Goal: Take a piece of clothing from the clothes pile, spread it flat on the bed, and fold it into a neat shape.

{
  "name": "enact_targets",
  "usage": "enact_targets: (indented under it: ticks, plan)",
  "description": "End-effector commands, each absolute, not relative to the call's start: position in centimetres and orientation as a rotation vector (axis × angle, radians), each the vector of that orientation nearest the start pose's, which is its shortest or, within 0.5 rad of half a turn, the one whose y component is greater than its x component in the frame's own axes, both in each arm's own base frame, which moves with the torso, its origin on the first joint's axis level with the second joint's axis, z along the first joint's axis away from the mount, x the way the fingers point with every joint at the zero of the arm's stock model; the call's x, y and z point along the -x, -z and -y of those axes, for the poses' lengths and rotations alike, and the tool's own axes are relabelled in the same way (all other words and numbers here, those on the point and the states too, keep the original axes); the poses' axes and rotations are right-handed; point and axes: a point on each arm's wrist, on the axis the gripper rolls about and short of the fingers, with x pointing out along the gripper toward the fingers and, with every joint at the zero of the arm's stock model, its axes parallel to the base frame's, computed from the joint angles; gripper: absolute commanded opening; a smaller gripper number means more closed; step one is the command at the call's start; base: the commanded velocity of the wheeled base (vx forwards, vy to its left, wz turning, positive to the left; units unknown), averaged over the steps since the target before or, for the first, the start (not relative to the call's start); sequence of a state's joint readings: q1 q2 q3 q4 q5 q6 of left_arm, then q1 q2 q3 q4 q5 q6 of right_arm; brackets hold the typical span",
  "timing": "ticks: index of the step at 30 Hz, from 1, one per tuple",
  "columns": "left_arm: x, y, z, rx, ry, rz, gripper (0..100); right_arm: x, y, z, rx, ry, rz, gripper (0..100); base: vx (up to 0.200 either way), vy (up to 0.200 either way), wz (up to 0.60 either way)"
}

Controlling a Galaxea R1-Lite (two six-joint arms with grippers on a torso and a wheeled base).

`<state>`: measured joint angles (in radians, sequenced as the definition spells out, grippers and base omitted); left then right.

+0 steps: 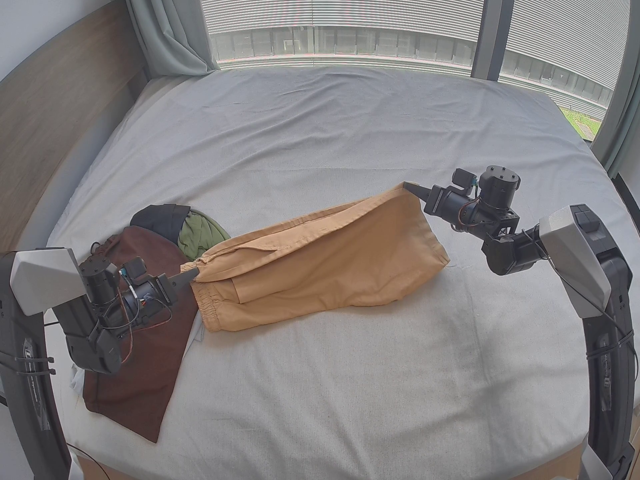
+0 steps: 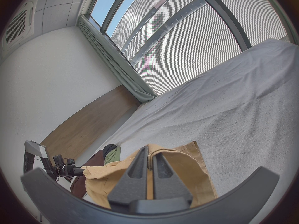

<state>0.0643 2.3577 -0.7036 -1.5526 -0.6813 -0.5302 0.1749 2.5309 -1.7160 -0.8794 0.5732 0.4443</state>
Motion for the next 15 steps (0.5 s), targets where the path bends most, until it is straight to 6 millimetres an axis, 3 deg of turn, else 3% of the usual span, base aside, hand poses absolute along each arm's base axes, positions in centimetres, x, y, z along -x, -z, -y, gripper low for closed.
enact_targets:
  ticks: [1, 3, 4, 6, 7, 15]
  plan:
    - [-37.4, -1.2, -0.7, 0.554, 0.572, -0.271, 0, -51.2, -9.5, -10.4, -0.412, -0.75, -0.111, 0, 0.0, 0.0, 0.0]
    - [-37.6, -1.2, -0.7, 0.552, 0.562, -0.264, 0, -51.3, -9.6, -10.3, -0.412, -0.748, -0.109, 0, 0.0, 0.0, 0.0]
    - [-37.6, -1.1, -0.7, 0.552, 0.556, -0.263, 100, -51.3, -9.5, -10.3, -0.412, -0.748, -0.112, 0, 0.0, 0.0, 0.0]
    - [-37.7, -1.2, -0.7, 0.551, 0.546, -0.259, 100, -51.3, -9.5, -10.2, -0.413, -0.746, -0.115, 0, 0.0, 0.0, 0.0]
    - [-38.0, -1.3, -0.7, 0.553, 0.538, -0.245, 100, -51.4, -9.6, -10.2, -0.411, -0.744, -0.109, 100, 0.0, 0.0, 0.0]
    - [-38.2, -1.9, -1.2, 0.562, 0.529, -0.225, 100, -51.7, -9.0, -10.7, -0.414, -0.733, -0.107, 100, 0.0, 0.0, 0.0]
